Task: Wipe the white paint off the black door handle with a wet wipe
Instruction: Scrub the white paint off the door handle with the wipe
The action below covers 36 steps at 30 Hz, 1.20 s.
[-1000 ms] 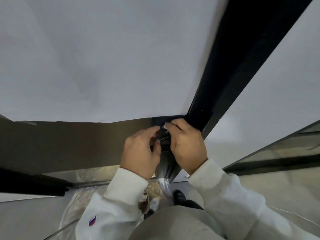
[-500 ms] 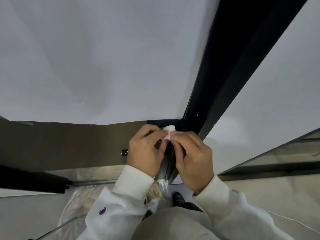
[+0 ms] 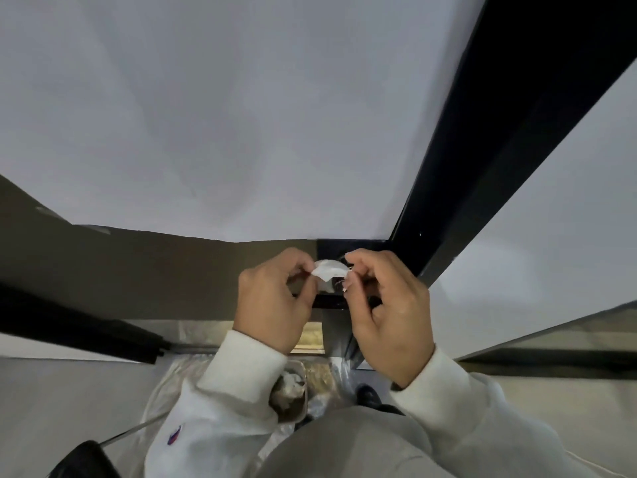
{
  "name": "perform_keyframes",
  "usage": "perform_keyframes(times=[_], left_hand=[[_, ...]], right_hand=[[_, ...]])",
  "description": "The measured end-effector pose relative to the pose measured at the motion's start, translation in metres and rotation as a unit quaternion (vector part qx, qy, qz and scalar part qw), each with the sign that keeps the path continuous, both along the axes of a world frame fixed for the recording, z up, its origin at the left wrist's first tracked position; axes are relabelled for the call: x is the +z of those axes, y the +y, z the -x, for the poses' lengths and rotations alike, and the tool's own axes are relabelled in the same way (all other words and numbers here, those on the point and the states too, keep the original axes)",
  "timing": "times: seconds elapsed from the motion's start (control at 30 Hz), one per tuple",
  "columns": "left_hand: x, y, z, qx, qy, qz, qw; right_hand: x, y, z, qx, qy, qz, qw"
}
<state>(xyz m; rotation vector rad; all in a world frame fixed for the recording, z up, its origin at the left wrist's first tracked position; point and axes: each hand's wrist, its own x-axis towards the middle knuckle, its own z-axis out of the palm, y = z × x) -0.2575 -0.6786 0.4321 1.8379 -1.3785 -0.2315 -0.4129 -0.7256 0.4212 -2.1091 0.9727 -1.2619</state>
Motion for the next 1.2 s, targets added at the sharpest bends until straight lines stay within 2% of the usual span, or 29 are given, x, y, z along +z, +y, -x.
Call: perform_keyframes(times=[0.13,0.3,0.43,0.5,0.57,0.7,0.83,1.0,1.2], left_hand=[[0.003,0.002,-0.01,-0.002,0.066,0.002,0.998],[0.01,0.003,-0.028,-0.063,0.06,-0.035,0.996],[0.013,0.004,-0.031,-0.118,0.104,-0.093,0.983],[0.012,0.005,-0.025,-0.091,0.083,-0.062,0.99],[0.01,0.006,-0.017,-0.056,0.061,-0.016,0.996],[0.006,0.01,-0.006,-0.067,0.087,0.046,0.993],[0.007,0.013,-0.009,-0.072,0.132,0.026,0.988],[0.013,0.014,-0.013,-0.142,0.198,-0.006,0.97],[0.011,0.01,-0.02,-0.086,0.259,-0.004,0.962]], right_hand=[[-0.006,-0.008,0.001,0.015,-0.025,-0.059,0.998],[-0.007,-0.006,-0.003,0.017,-0.061,-0.155,0.986],[-0.006,-0.006,-0.009,0.024,-0.087,-0.155,0.984],[-0.005,-0.003,-0.013,0.007,-0.119,-0.174,0.978],[-0.003,0.002,-0.019,-0.02,-0.135,-0.234,0.963],[0.0,0.006,-0.025,0.002,-0.143,-0.333,0.932],[0.004,0.008,-0.025,0.026,-0.127,-0.308,0.943],[0.013,0.007,-0.015,0.093,-0.137,-0.314,0.935],[0.018,0.008,-0.004,0.082,-0.163,-0.36,0.915]])
